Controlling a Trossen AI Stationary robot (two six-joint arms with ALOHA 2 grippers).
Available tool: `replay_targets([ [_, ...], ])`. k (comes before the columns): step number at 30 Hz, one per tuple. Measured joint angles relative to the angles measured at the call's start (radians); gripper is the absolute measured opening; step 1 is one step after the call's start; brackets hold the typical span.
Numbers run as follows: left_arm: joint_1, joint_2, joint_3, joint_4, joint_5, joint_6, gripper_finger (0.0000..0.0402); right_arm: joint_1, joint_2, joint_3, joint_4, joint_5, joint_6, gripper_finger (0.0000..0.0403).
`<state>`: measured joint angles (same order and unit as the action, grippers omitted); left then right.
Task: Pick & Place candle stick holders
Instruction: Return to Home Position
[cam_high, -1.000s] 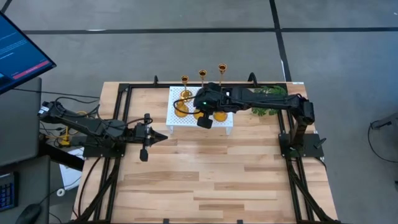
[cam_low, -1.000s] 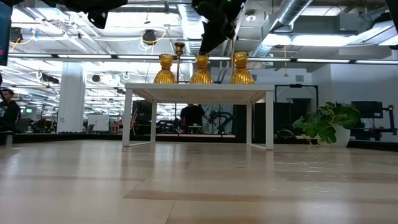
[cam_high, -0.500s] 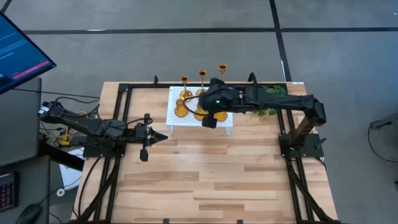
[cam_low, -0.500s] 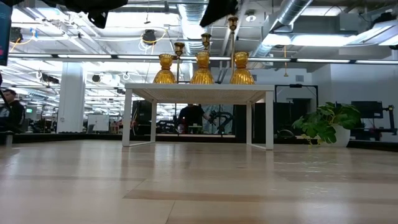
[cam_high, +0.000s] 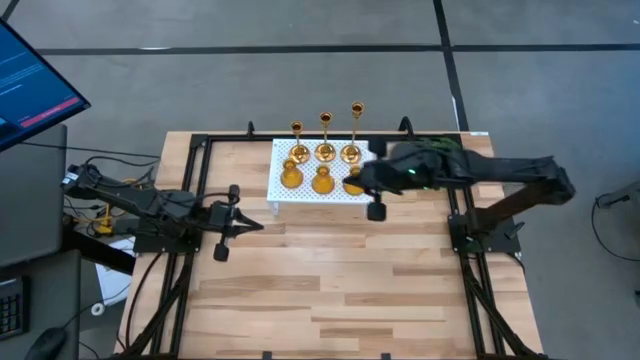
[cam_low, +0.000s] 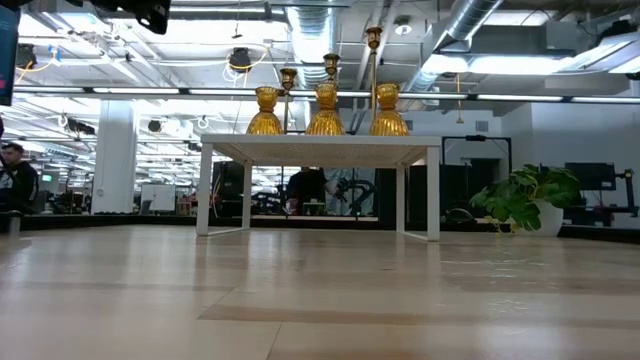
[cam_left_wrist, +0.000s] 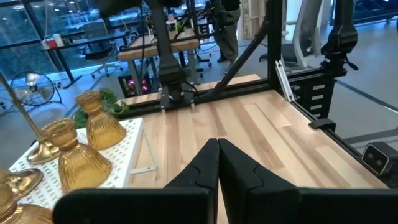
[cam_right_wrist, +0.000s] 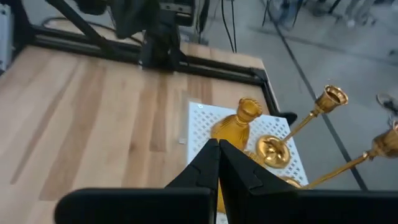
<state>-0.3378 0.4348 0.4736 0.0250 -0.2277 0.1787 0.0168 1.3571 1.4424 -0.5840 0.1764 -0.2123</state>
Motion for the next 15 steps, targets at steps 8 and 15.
replay_targets([
  [8, 0.0, -0.01, 0.0, -0.01, 0.0, -0.003, 0.0007, 0.053, -0.331, -0.422, 0.249, -0.027, 0.053, 0.0],
  [15, 0.0, -0.008, 0.0, -0.01, 0.0, -0.001, 0.0007, 0.146, -0.595, -0.666, 0.406, 0.031, 0.074, 0.0],
])
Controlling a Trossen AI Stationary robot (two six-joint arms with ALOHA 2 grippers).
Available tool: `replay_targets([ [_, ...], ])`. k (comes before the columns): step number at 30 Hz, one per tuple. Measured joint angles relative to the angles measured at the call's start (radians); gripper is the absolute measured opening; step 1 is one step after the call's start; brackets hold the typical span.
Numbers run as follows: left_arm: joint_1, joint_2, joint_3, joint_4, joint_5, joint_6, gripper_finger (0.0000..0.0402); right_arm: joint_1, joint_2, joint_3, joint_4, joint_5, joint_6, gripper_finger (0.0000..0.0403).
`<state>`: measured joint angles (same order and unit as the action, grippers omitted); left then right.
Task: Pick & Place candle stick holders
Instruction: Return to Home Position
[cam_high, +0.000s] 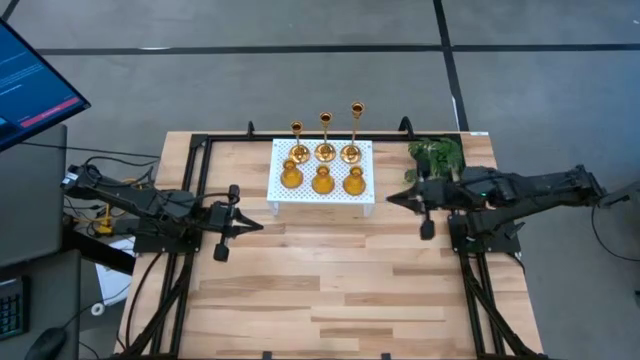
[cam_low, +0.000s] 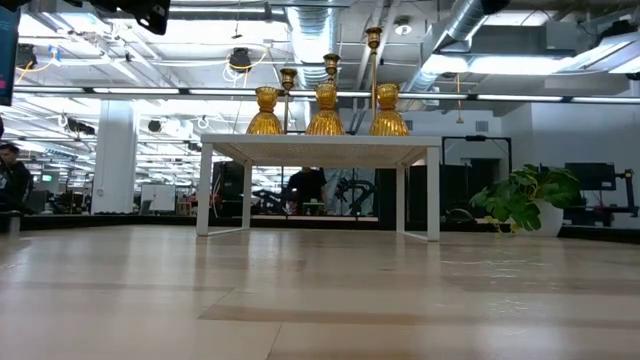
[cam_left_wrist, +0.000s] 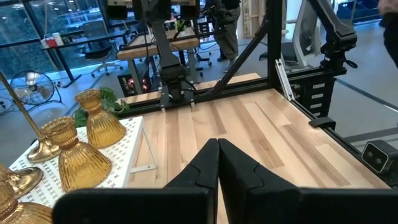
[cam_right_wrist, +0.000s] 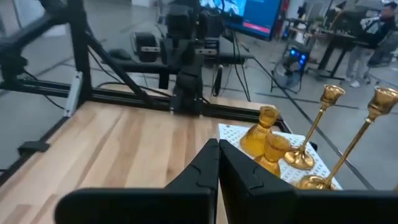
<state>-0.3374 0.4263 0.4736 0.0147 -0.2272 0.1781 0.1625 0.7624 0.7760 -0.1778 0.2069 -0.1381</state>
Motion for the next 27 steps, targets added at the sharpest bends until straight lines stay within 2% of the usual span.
replay_targets([
  [2, 0.0, 0.0, 0.0, 0.0, 0.0, 0.0, 0.0007, 0.009, -0.063, -0.045, -0.007, -0.009, 0.004, 0.0],
  [6, 0.0, 0.004, 0.0, 0.001, 0.0, 0.0, 0.0007, -0.015, -0.161, -0.121, -0.016, -0.15, 0.014, 0.0],
  [8, 0.0, 0.008, 0.0, 0.0, 0.0, 0.0, 0.0008, -0.042, -0.193, -0.155, -0.007, -0.185, 0.017, 0.0],
  [13, 0.0, 0.031, 0.0, 0.002, 0.0, 0.0, 0.0008, -0.112, -0.244, -0.217, 0.004, -0.189, 0.058, 0.0],
  [21, 0.0, 0.066, 0.0, 0.009, 0.0, -0.002, 0.0008, -0.104, -0.403, -0.301, 0.095, -0.208, -0.025, 0.0],
  [27, 0.0, 0.066, 0.0, 0.009, 0.0, -0.002, 0.0008, -0.104, -0.519, -0.359, 0.093, -0.208, -0.026, 0.0],
])
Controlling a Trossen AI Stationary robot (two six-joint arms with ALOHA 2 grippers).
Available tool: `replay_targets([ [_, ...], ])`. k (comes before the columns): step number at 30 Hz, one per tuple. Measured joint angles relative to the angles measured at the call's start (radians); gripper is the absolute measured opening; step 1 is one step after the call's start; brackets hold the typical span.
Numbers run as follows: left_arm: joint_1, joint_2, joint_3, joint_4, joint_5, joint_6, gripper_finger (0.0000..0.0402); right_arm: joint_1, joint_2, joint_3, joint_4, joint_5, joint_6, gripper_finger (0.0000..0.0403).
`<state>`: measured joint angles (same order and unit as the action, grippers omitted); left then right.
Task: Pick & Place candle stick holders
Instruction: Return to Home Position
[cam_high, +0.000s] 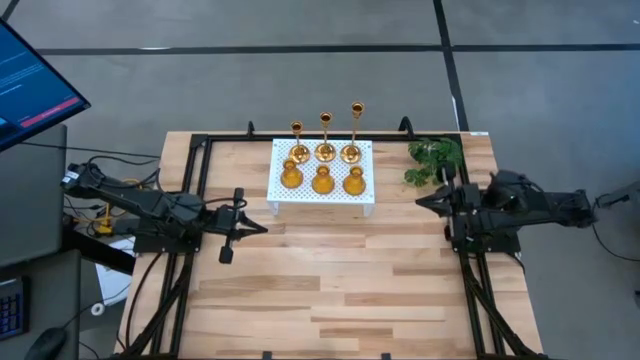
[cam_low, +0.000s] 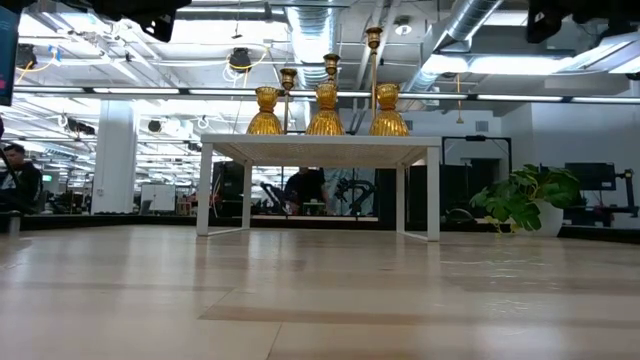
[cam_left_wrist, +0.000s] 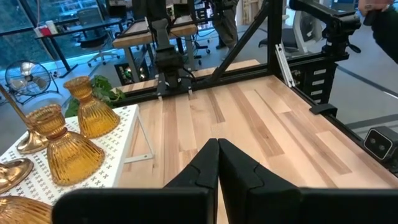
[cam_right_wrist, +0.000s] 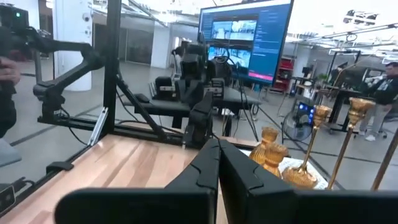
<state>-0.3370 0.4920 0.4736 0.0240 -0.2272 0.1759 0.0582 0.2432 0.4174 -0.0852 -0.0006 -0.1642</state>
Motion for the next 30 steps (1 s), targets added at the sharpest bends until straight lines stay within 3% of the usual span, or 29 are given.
replay_targets([
  [15, 0.0, 0.0, 0.0, 0.011, 0.0, 0.0, 0.0008, 0.0, -0.238, -0.251, 0.055, 0.0, 0.05, 0.0],
  [22, 0.0, 0.0, 0.0, 0.019, 0.0, -0.001, 0.0008, 0.0, -0.241, -0.352, 0.082, 0.0, 0.027, 0.0],
  [30, 0.0, 0.0, 0.0, 0.022, 0.0, -0.001, 0.0008, -0.002, -0.239, -0.377, 0.03, 0.0, 0.026, 0.0],
])
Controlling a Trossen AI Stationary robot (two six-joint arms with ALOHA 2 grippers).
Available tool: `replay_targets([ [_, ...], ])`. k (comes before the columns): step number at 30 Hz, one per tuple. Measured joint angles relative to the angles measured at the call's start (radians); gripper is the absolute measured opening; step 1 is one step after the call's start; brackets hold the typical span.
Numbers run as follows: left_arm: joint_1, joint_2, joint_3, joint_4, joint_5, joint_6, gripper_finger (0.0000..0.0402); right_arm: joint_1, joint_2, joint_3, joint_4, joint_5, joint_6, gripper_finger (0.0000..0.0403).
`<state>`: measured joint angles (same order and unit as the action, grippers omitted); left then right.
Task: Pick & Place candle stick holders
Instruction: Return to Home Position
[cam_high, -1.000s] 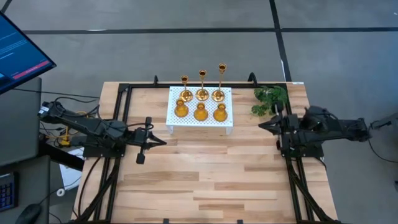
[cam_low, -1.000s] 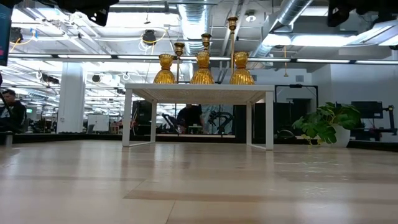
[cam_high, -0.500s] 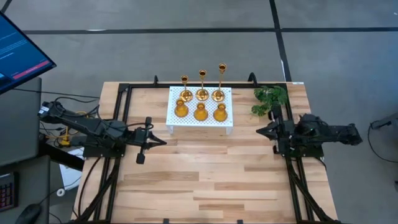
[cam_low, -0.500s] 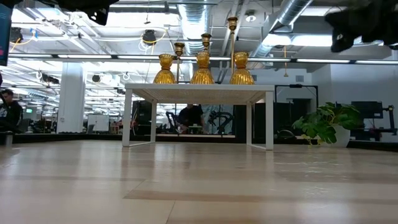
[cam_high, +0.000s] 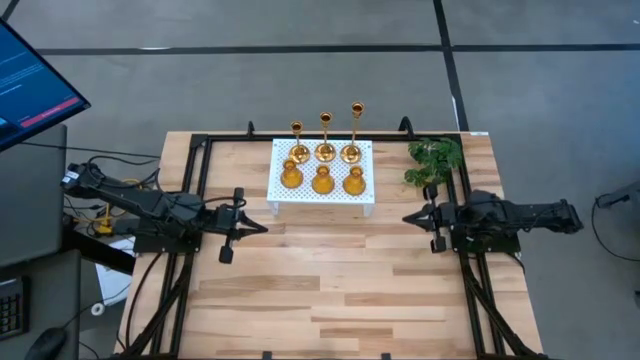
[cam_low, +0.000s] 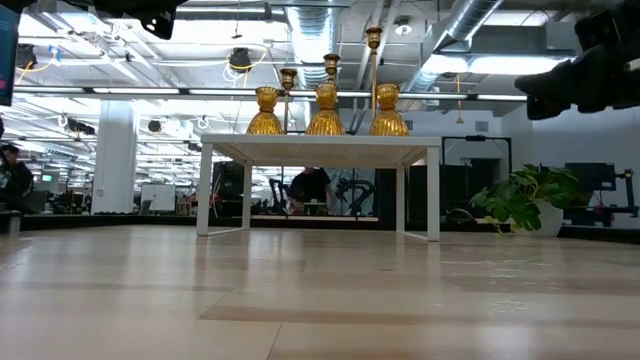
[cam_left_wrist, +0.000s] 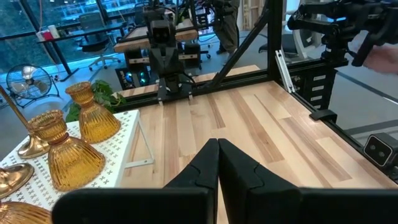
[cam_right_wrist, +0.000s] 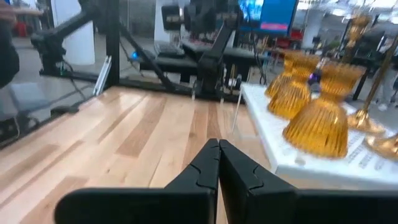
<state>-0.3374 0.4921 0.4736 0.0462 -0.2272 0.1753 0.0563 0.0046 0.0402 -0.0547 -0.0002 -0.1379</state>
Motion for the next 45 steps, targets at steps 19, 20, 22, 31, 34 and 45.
replay_targets([
  [19, 0.0, 0.001, 0.0, 0.007, 0.0, 0.0, 0.0008, 0.0, 0.001, 0.002, -0.025, 0.0, 0.0, 0.0],
  [20, 0.0, 0.001, 0.0, 0.007, 0.0, 0.0, 0.0008, 0.0, 0.001, 0.002, -0.025, 0.0, 0.0, 0.0],
  [22, 0.0, 0.001, 0.0, 0.007, 0.0, 0.0, 0.0008, 0.0, 0.001, 0.002, -0.025, 0.0, 0.0, 0.0],
  [31, 0.013, -0.127, 0.0, -0.002, 0.002, -0.077, 0.0008, 0.0, 0.001, 0.002, -0.026, 0.0, 0.0, 0.0],
  [34, 0.036, -0.217, 0.0, -0.043, 0.001, -0.111, 0.0008, 0.0, 0.001, 0.002, -0.026, 0.0, -0.001, 0.0],
  [45, 0.064, -0.428, -0.001, -0.131, 0.017, -0.177, 0.0008, 0.0, 0.001, 0.002, -0.027, 0.0, -0.001, 0.0],
])
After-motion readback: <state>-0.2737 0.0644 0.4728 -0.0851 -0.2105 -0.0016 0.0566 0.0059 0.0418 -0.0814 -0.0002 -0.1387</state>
